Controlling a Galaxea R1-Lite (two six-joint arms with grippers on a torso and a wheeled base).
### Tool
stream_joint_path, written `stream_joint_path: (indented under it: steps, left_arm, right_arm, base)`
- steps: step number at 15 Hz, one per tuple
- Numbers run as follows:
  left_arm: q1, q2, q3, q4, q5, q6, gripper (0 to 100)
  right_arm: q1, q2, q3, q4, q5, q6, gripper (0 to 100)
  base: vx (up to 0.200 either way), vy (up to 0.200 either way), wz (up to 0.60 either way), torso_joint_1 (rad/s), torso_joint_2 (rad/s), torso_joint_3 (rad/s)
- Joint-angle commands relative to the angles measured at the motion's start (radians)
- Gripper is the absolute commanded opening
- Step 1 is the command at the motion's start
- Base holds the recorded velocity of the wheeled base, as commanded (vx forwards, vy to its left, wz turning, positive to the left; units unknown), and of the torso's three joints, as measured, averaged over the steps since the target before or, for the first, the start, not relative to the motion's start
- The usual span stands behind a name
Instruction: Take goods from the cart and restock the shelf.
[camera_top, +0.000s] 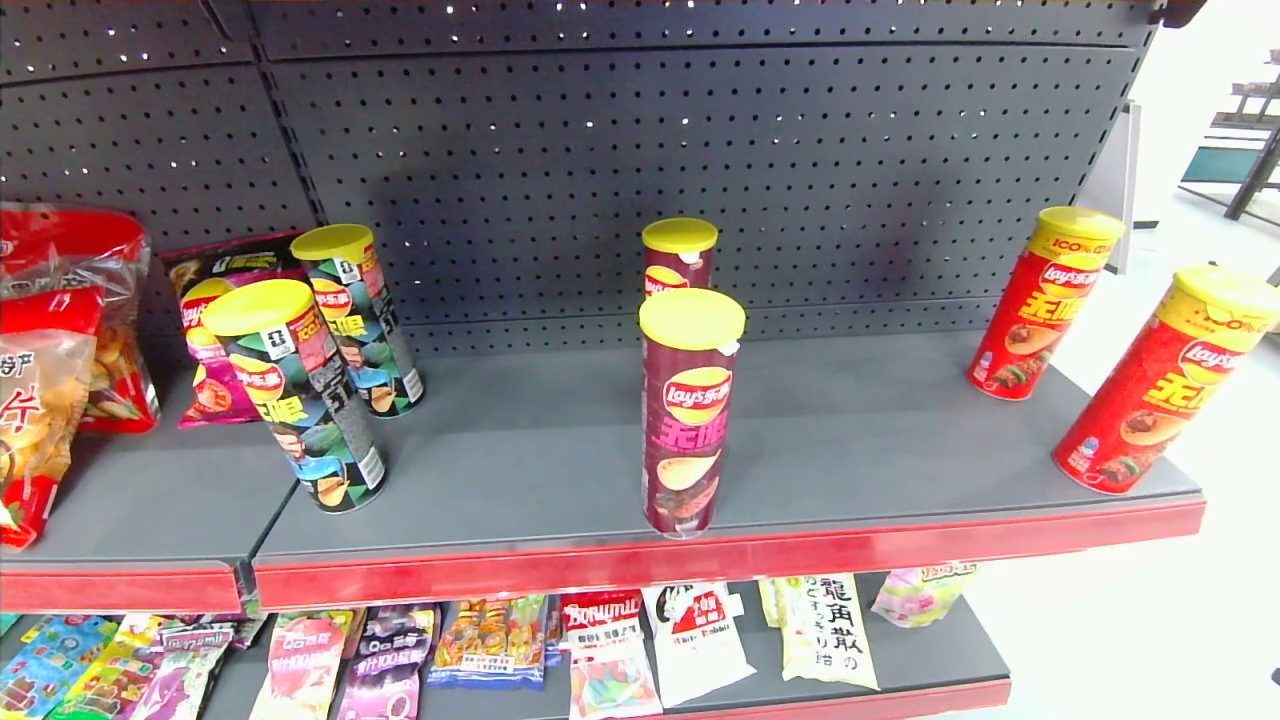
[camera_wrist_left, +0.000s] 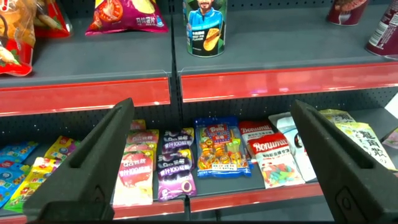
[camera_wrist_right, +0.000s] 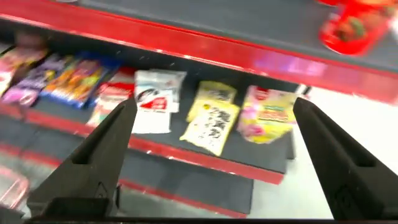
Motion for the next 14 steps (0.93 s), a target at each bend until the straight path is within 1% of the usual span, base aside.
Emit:
stream_joint_path:
  steps: [1,2,3,4,5,7,9,14]
  left_arm:
    - [0.000,-0.001,0.000,0.000,0.000,0.001,100]
    - [0.000,-0.001,0.000,0.000,0.000,0.000,100]
    - [0.000,-0.001,0.000,0.000,0.000,0.000,100]
    - [0.000,-0.001,0.000,0.000,0.000,0.001,100]
    - [0.000,-0.001,0.000,0.000,0.000,0.000,100]
    - [0.000,-0.001,0.000,0.000,0.000,0.000,100]
    - [0.000,-0.001,0.000,0.000,0.000,0.000,100]
    - [0.000,-0.001,0.000,0.000,0.000,0.000,100]
  right_arm:
    - [0.013,-0.247,0.011,0.086,-0.117,0.056,100]
    - [0.013,-0.250,0.014,0.095,-0.259,0.121,100]
    - [0.013,-0.248,0.014,0.127,-0.315,0.153,100]
    - [0.013,-0.248,0.013,0.150,-0.322,0.185,100]
    - [0.016,-0.248,0.013,0.149,-0.315,0.163,100]
    - [0.085,-0.293,0.014,0.147,-0.298,0.162,100]
    - [0.068,-0.330,0.014,0.147,-0.288,0.168,100]
    - [0.068,-0.330,0.014,0.147,-0.293,0.163,100]
  base:
    - [0.000,0.000,0.00,0.000,0.00,0.000]
    - [0.000,0.000,0.00,0.000,0.00,0.000]
    - [0.000,0.000,0.00,0.000,0.00,0.000]
    - [0.000,0.000,0.00,0.000,0.00,0.000]
    - [0.000,0.000,0.00,0.000,0.00,0.000]
    - [0.000,0.000,0.00,0.000,0.00,0.000]
    - [0.000,0.000,0.00,0.000,0.00,0.000]
    - [0.000,0.000,0.00,0.000,0.00,0.000]
